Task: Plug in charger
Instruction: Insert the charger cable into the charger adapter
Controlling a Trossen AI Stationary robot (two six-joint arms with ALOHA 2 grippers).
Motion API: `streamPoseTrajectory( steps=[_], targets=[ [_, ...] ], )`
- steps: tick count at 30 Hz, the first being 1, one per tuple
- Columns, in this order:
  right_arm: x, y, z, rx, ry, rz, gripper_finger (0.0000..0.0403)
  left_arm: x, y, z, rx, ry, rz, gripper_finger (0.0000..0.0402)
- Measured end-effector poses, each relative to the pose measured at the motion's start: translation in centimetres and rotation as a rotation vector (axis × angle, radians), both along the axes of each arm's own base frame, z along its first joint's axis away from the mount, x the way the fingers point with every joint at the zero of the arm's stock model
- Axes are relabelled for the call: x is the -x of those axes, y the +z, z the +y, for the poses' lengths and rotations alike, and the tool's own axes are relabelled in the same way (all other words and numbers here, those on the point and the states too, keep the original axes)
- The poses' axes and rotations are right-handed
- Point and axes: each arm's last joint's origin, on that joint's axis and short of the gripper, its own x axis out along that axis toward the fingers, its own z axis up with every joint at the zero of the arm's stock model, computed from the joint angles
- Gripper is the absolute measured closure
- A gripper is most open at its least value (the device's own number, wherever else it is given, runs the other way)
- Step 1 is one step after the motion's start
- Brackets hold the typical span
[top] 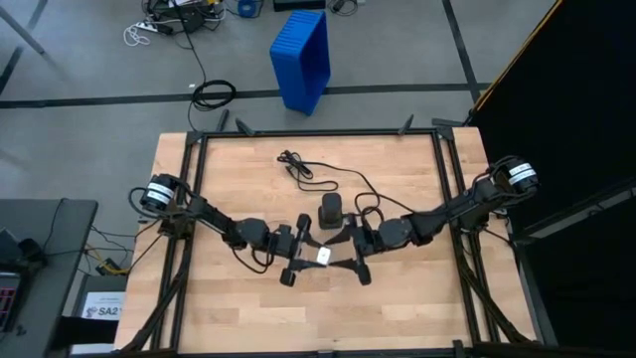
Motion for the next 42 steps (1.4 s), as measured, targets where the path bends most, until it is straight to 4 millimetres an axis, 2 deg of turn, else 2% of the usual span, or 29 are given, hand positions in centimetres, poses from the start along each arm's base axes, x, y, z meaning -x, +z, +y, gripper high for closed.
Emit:
streamPoseTrajectory(
  steps=[5,11,23,33,37,42],
  targets=[
    [-0.3,0.6,-0.5,-0.06,0.098,-0.044,0.013,-0.1,-0.2,0.2,-0.082,0.008,-0.007,0.0248],
    [-0.6,0.9,-1.7,-0.084,0.104,-0.08,0.0133,-0.1,0.2,0.5,-0.149,0.001,-0.069,0.0248],
    [-0.7,2.4,-2.3,-0.167,0.287,-0.202,0.0143,-2.7,3.1,0.5,-0.244,-0.162,-0.169,0.0248],
    [-0.6,2.6,-2.3,-0.241,0.286,-0.182,0.016,-2.8,3.6,1.0,-0.312,-0.134,-0.24,0.0248],
    [-0.7,2.6,-2.5,-0.246,0.283,-0.182,0.0146,-2.9,3.5,1.0,-0.397,-0.107,-0.27,0.0248],
    [-0.8,2.4,-3.0,-0.25,0.271,-0.168,0.0125,-2.1,3.4,1.3,-0.399,-0.072,-0.322,0.0248]
  ],
)
